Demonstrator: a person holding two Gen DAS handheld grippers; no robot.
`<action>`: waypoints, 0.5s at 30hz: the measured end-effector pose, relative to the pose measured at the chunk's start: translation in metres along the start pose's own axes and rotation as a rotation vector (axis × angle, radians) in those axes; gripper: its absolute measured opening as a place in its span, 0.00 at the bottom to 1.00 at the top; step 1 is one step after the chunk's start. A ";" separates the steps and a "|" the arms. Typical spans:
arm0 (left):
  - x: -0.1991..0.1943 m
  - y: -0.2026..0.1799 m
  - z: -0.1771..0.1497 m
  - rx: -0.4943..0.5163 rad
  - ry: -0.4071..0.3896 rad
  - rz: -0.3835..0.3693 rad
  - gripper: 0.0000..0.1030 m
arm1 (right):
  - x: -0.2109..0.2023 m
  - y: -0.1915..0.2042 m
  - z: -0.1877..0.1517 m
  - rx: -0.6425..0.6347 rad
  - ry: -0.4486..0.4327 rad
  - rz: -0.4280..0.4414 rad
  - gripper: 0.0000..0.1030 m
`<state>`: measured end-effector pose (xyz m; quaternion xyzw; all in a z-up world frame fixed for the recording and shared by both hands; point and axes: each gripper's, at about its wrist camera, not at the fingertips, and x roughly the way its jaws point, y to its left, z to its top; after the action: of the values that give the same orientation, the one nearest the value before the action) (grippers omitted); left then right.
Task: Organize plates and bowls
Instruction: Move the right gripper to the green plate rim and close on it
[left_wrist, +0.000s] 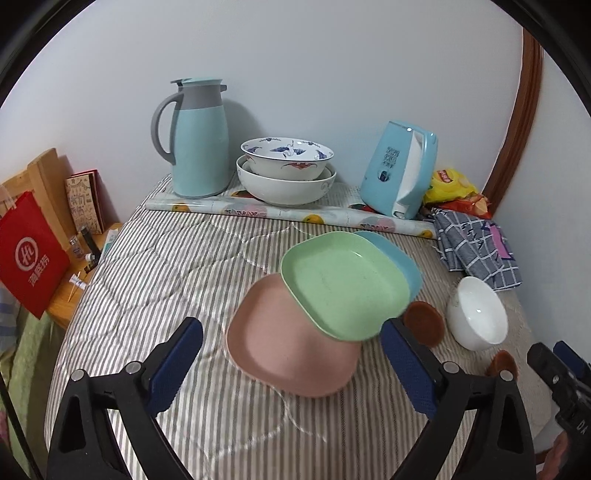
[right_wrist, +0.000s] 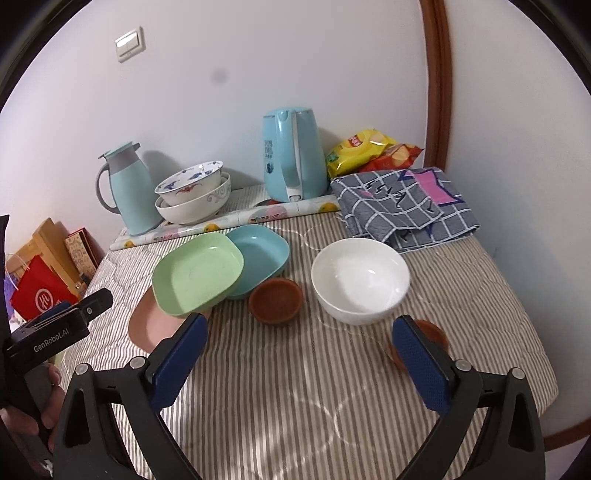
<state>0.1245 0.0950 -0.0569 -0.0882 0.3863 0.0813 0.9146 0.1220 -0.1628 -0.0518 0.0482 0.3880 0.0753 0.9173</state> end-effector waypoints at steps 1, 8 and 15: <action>0.006 0.002 0.003 0.001 0.006 0.001 0.91 | 0.006 0.001 0.003 0.005 0.010 0.011 0.91; 0.043 0.010 0.019 -0.010 0.051 -0.007 0.78 | 0.041 0.016 0.017 -0.001 0.046 0.028 0.85; 0.070 0.014 0.030 -0.005 0.060 -0.010 0.70 | 0.075 0.029 0.029 -0.013 0.076 0.036 0.74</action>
<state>0.1910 0.1210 -0.0882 -0.0945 0.4130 0.0751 0.9027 0.1917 -0.1222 -0.0804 0.0464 0.4212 0.0958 0.9007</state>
